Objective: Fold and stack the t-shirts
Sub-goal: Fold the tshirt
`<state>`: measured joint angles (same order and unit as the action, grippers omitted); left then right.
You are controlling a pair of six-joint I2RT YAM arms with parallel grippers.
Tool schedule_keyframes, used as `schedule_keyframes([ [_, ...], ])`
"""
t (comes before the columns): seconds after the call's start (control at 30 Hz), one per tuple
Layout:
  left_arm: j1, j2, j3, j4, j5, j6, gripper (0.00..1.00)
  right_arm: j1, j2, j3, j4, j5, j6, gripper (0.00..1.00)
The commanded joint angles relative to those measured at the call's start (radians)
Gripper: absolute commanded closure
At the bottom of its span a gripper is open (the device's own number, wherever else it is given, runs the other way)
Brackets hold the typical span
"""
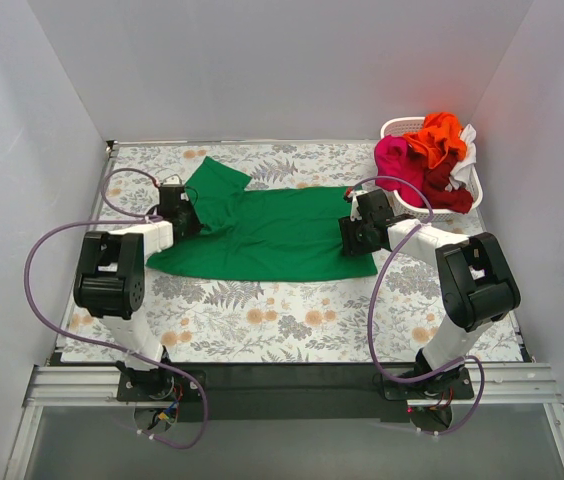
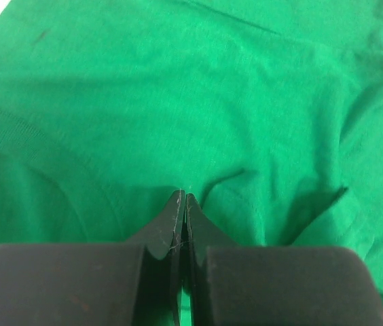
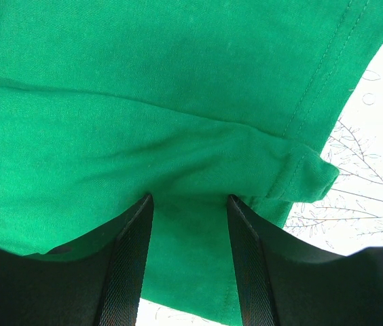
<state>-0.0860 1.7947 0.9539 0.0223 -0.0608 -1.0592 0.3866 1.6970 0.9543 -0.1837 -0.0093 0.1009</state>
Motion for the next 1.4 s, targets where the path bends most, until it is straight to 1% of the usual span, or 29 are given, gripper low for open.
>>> schedule_keyframes([
  [0.0, 0.008, -0.104, -0.059, 0.073, -0.029, 0.001, 1.00, 0.005, 0.027, 0.003, -0.036, 0.005, -0.006, 0.57],
  [0.17, 0.009, -0.260, -0.187, 0.237, -0.060, 0.005, 1.00, 0.006, 0.029, 0.006, -0.039, 0.005, -0.006, 0.57],
  [0.23, 0.009, -0.320, -0.237, 0.272, -0.085, 0.007, 1.00, 0.005, 0.032, 0.008, -0.042, 0.005, -0.006, 0.57],
  [0.3, 0.009, -0.348, -0.257, 0.303, -0.094, 0.013, 1.00, 0.005, 0.033, 0.006, -0.042, 0.005, -0.006, 0.57],
  [0.33, 0.009, -0.342, -0.250, 0.295, -0.102, 0.015, 1.00, 0.006, 0.035, 0.006, -0.040, 0.005, -0.006, 0.57],
  [0.43, 0.009, -0.282, -0.186, 0.188, -0.172, -0.007, 1.00, 0.006, 0.036, 0.009, -0.042, 0.003, -0.006, 0.57],
  [0.47, 0.009, -0.264, -0.172, 0.136, -0.229, -0.015, 0.99, 0.005, 0.038, 0.011, -0.042, 0.003, -0.004, 0.57],
  [0.57, 0.009, -0.232, -0.144, 0.061, -0.328, -0.056, 0.89, 0.006, 0.038, 0.011, -0.042, 0.003, -0.004, 0.57],
  [0.6, 0.009, -0.236, -0.141, 0.054, -0.342, -0.061, 0.83, 0.006, 0.038, 0.009, -0.043, 0.005, -0.004, 0.57],
  [0.7, 0.009, -0.274, -0.142, 0.041, -0.367, -0.074, 0.72, 0.005, 0.038, 0.009, -0.043, 0.005, -0.004, 0.57],
  [0.73, 0.009, -0.287, -0.147, 0.041, -0.369, -0.084, 0.65, 0.006, 0.036, 0.011, -0.043, 0.005, -0.004, 0.57],
  [0.8, 0.009, -0.331, -0.164, 0.041, -0.366, -0.097, 0.61, 0.006, 0.039, 0.011, -0.045, 0.005, -0.004, 0.57],
  [0.9, 0.000, -0.372, -0.184, 0.074, -0.311, -0.102, 0.59, 0.005, 0.046, 0.014, -0.045, 0.005, -0.006, 0.57],
  [0.97, -0.029, -0.376, -0.185, 0.117, -0.283, -0.075, 0.58, 0.005, 0.049, 0.020, -0.046, 0.005, -0.004, 0.57],
  [1.07, -0.043, -0.310, -0.129, 0.131, -0.249, -0.055, 0.56, 0.006, 0.053, 0.020, -0.046, 0.005, -0.006, 0.57],
  [1.1, -0.043, -0.249, -0.103, 0.125, -0.244, -0.041, 0.56, 0.009, 0.050, 0.020, -0.046, 0.005, -0.004, 0.57],
  [1.13, -0.043, -0.213, -0.043, 0.088, -0.240, -0.039, 0.56, 0.008, 0.049, 0.020, -0.048, 0.005, -0.004, 0.57],
  [1.23, -0.043, -0.091, 0.054, 0.039, -0.221, -0.022, 0.56, 0.012, 0.039, 0.014, -0.051, 0.005, -0.004, 0.57],
  [1.3, -0.043, -0.036, 0.074, 0.010, -0.172, -0.018, 0.56, 0.012, 0.035, 0.014, -0.051, 0.032, -0.006, 0.57],
  [1.37, -0.044, -0.035, 0.048, 0.017, -0.130, -0.038, 0.56, 0.014, 0.035, 0.017, -0.051, 0.032, -0.006, 0.57],
])
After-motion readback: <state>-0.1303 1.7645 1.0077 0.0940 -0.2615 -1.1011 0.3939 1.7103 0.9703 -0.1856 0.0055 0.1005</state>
